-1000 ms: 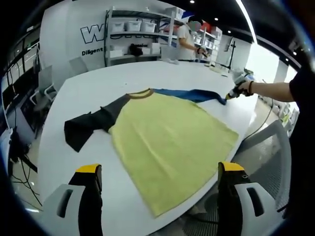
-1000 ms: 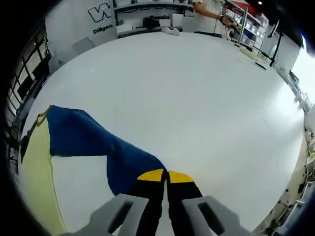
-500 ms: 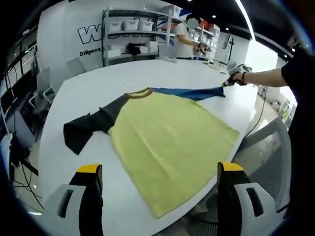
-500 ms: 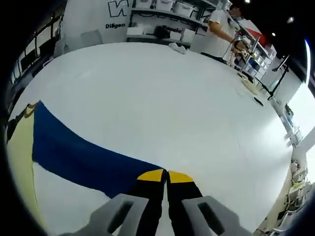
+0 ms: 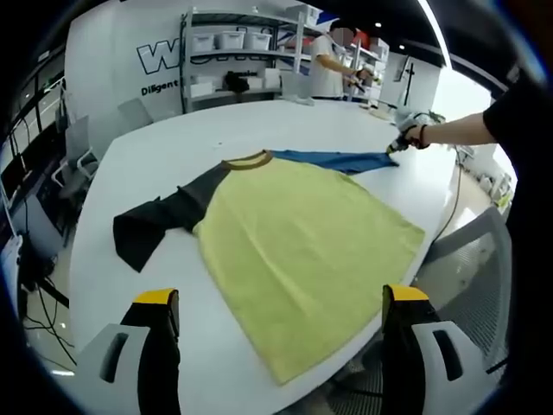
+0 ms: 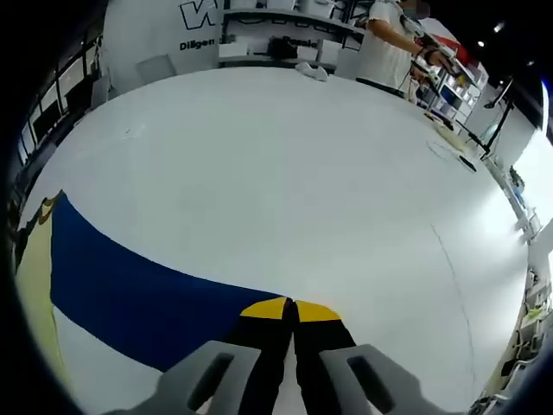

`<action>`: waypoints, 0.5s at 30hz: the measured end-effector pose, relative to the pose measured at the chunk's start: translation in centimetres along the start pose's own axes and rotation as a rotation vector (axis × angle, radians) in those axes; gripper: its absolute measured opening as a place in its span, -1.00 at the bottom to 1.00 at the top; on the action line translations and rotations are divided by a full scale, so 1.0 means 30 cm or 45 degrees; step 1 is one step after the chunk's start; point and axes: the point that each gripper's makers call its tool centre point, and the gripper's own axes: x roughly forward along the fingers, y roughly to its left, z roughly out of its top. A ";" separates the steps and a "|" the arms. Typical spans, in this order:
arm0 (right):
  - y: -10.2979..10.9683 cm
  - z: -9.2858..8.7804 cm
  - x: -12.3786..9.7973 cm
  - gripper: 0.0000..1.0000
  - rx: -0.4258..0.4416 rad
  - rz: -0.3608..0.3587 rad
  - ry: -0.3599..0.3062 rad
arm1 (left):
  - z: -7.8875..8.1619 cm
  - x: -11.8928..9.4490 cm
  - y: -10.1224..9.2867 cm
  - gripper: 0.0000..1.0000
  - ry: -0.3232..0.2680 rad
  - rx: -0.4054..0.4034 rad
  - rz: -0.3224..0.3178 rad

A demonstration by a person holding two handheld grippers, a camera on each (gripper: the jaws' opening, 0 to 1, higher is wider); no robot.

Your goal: Fold the garment on the visible template until the final outline fits inside the template.

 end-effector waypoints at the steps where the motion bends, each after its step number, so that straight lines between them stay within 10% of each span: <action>1: -0.001 0.005 0.003 -1.00 0.002 0.000 -0.012 | 0.000 0.002 -0.004 0.90 0.002 0.001 -0.004; 9: -0.026 0.038 0.055 -1.00 -0.022 0.008 -0.053 | -0.008 0.015 -0.023 0.92 0.026 0.005 -0.019; 15: -0.017 0.018 0.019 -0.62 0.233 0.032 -0.089 | 0.009 0.019 -0.029 0.93 0.003 0.003 -0.019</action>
